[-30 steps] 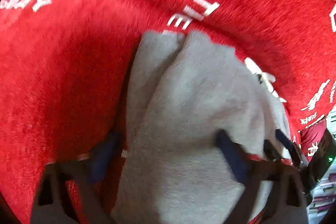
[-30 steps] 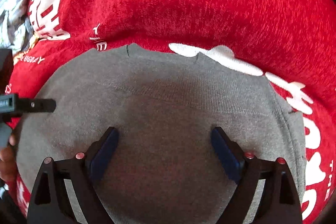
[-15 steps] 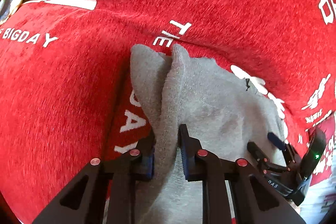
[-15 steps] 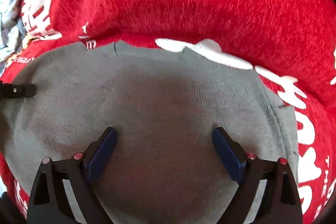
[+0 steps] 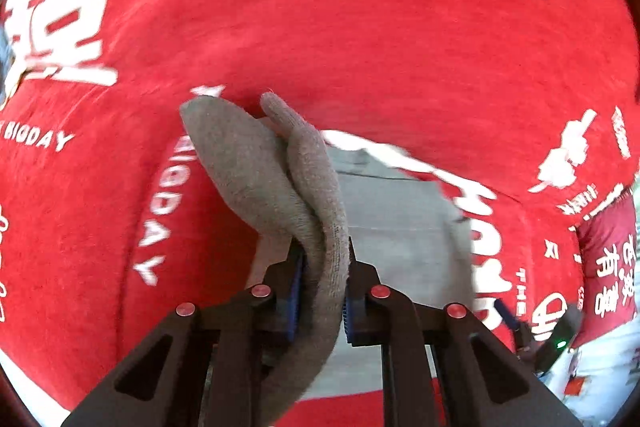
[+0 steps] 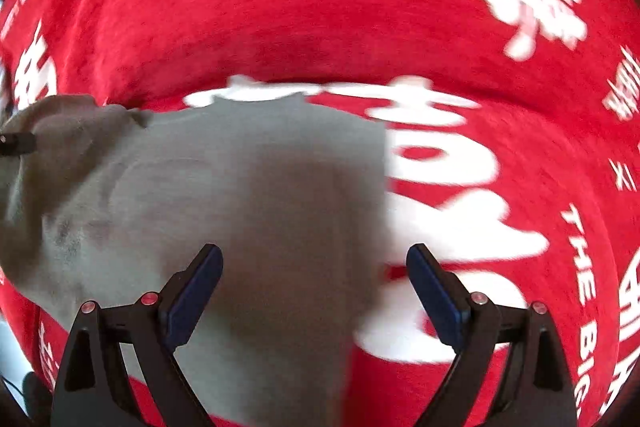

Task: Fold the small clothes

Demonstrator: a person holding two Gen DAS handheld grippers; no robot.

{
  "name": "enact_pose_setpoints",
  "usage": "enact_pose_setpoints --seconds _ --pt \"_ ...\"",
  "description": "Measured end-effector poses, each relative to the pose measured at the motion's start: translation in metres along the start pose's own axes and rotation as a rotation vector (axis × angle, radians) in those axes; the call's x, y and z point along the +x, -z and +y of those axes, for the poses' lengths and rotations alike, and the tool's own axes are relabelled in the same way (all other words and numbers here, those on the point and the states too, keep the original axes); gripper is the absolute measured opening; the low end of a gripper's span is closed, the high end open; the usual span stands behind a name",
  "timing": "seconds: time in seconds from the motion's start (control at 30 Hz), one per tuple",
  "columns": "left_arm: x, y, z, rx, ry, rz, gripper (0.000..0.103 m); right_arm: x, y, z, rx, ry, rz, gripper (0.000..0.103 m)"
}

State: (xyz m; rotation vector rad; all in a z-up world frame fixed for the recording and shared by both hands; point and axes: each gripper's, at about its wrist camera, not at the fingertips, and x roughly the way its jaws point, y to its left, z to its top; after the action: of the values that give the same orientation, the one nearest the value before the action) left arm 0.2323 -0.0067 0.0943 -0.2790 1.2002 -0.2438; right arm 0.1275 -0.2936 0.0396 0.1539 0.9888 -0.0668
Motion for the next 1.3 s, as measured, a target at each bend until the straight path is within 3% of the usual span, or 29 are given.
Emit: enact_pose_setpoints --seconds 0.17,0.27,0.43,0.53,0.6,0.67,0.7,0.8,0.9,1.0,1.03,1.13,1.3 --pt "0.025 0.024 -0.100 0.132 -0.008 0.033 0.012 -0.010 0.022 -0.039 0.066 -0.008 -0.009 0.094" --pt "0.072 0.049 -0.135 0.154 -0.012 0.114 0.012 -0.007 0.035 -0.053 0.088 -0.013 0.003 0.094" --pt "0.128 0.085 -0.155 0.175 -0.032 0.176 0.012 -0.004 0.053 -0.066 0.098 -0.029 0.019 0.094" --pt "0.119 0.087 -0.154 0.190 -0.029 0.165 0.018 -0.010 0.057 -0.067 0.085 -0.063 0.005 0.094" --pt "0.100 0.082 -0.153 0.171 0.053 0.188 0.052 -0.014 0.057 -0.067 0.084 -0.086 -0.008 0.094" --pt "0.075 0.079 -0.150 0.157 0.126 0.169 0.069 -0.019 0.055 -0.068 0.093 -0.130 -0.019 0.094" --pt "0.056 0.079 -0.150 0.170 0.172 0.145 0.072 -0.021 0.054 -0.069 0.106 -0.156 -0.025 0.094" --pt "0.023 0.078 -0.150 0.239 0.196 0.098 0.072 -0.029 0.050 -0.068 0.141 -0.240 -0.038 0.094" --pt "0.009 0.081 -0.127 0.291 0.058 0.026 0.072 -0.033 0.046 -0.064 0.175 -0.374 -0.027 0.094" --pt "0.021 0.092 -0.090 0.292 -0.110 0.027 0.072 -0.035 0.041 -0.055 0.188 -0.489 -0.015 0.094" --pt "0.026 0.096 -0.081 0.287 -0.133 0.037 0.072 -0.036 0.039 -0.050 0.180 -0.514 -0.012 0.094" --pt "0.037 0.109 -0.054 0.258 -0.146 0.059 0.072 -0.028 0.032 -0.029 0.145 -0.548 0.041 0.094" --pt "0.038 0.110 -0.022 0.164 -0.104 0.038 0.072 -0.011 0.032 0.001 0.137 -0.598 0.145 0.094"
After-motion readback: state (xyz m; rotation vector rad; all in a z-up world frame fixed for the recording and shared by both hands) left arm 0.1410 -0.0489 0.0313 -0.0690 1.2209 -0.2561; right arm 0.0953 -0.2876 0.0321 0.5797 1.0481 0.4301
